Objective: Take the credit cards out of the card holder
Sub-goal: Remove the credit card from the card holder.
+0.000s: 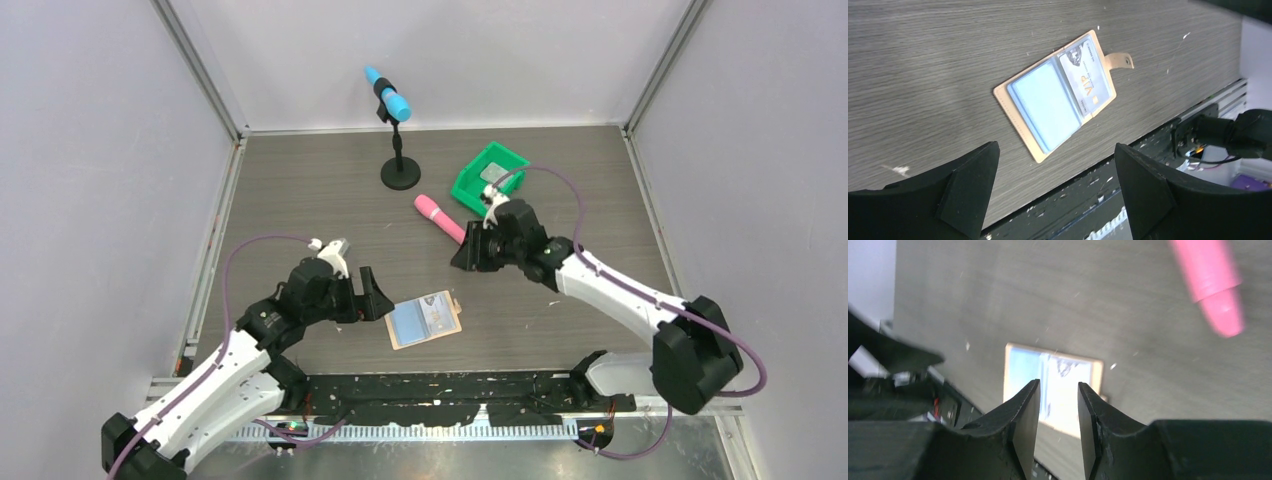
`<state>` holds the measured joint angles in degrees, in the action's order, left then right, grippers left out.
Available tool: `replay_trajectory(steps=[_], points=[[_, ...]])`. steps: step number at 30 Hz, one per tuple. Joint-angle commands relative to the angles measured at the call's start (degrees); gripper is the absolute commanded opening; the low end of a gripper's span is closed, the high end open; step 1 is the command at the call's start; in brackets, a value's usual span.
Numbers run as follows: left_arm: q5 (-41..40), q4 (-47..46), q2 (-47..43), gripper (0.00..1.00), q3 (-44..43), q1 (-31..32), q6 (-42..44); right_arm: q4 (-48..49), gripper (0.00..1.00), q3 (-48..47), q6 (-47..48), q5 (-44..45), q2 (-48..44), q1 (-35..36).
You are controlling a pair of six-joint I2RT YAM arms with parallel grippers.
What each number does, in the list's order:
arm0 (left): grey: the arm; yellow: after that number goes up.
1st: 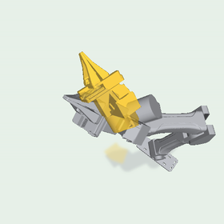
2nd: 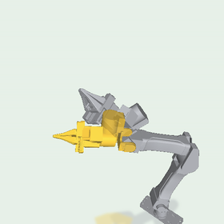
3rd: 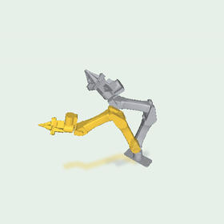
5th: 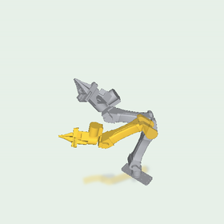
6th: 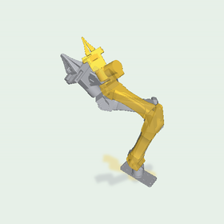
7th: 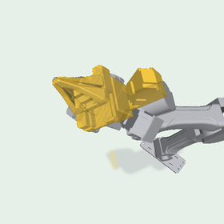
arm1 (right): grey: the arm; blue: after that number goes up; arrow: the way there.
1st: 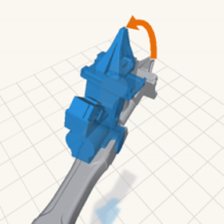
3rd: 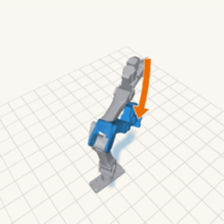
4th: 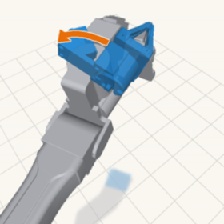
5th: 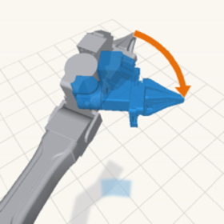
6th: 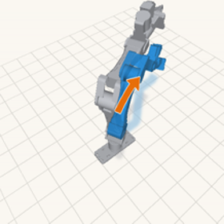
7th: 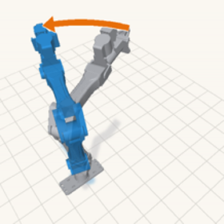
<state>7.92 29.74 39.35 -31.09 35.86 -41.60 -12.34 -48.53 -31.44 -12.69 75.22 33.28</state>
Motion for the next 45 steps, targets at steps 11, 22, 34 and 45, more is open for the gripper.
replay_trajectory(steps=[11, 22, 34, 45], points=[[-1.9, -28.5, -3.1, 0.85, 13.2, -0.3, -12.2, 5.0, 0.44, 7.0, -3.9, 1.6, -5.1, 14.4], [3.0, -37.4, 4.7, 0.83, 16.1, -0.2, -12.5, 10.4, 0.45, 11.9, -4.0, 2.6, 1.6, 14.6], [5.2, -45.9, 13.6, 0.75, 17.4, 1.0, -14.3, 12.1, 0.46, 13.3, -3.9, 3.3, 4.9, 14.5], [5.2, -49.8, 20.1, 0.7, 16.9, 3.9, -14.6, 17.0, 0.44, 16.2, -5.5, 2.2, 6.8, 14.5]])
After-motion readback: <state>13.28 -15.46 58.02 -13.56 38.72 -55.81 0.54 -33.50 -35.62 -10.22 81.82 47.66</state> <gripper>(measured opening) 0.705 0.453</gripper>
